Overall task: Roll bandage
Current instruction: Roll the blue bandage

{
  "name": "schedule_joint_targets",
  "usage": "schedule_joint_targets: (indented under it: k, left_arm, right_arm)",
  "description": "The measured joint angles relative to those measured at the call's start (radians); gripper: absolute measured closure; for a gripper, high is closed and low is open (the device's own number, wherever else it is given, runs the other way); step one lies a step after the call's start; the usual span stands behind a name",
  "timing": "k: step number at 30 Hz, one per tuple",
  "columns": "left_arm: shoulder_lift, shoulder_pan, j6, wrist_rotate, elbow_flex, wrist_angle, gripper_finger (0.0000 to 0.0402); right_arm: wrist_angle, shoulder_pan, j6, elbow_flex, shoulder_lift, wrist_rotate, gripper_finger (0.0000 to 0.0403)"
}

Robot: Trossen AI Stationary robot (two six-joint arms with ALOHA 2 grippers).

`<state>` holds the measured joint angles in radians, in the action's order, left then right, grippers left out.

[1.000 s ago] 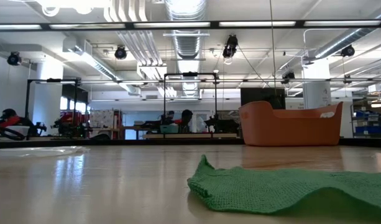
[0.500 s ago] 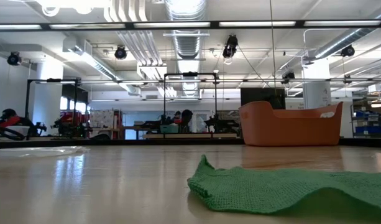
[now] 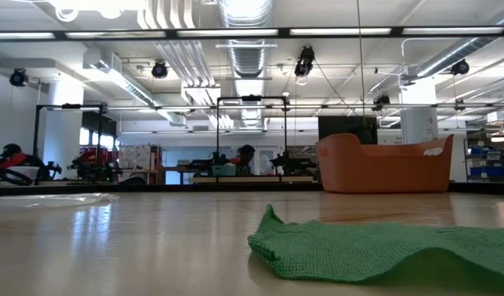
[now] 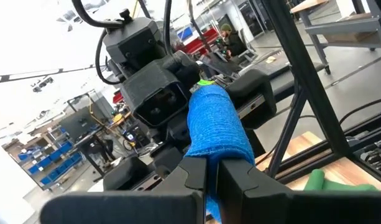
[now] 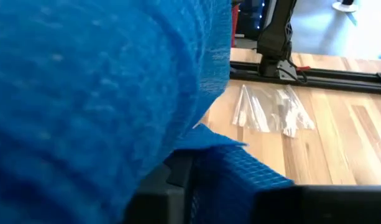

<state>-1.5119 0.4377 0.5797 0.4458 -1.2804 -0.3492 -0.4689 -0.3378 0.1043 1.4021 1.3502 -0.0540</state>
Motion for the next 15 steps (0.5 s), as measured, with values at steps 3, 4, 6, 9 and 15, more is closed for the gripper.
schedule_joint_targets:
  k: [3,4,6,9,15]
  left_arm:
    - [0.0,0.0,0.0,0.0,0.0,-0.003,0.0397]
    - [0.0,0.0,0.0,0.0,0.0,-0.005,0.0397]
    - [0.0,0.0,-0.001,0.0,0.0,-0.007,0.0397]
    - [0.005,0.011,0.002,0.005,0.0,-0.007,0.0397]
    - [0.021,0.027,0.025,0.007,-0.003,-0.015,0.0397]
  right_arm:
    - [0.032,0.0,-0.01,0.0,0.0,0.0,0.0317]
    - [0.046,-0.001,-0.011,0.0,0.0,0.0,0.0309]
    - [0.072,-0.002,-0.01,0.0,0.0,0.0,0.0296]
    - [0.093,-0.004,-0.009,-0.001,-0.008,-0.002,0.0281]
    - [0.121,-0.005,0.04,-0.001,-0.016,-0.024,0.0254]
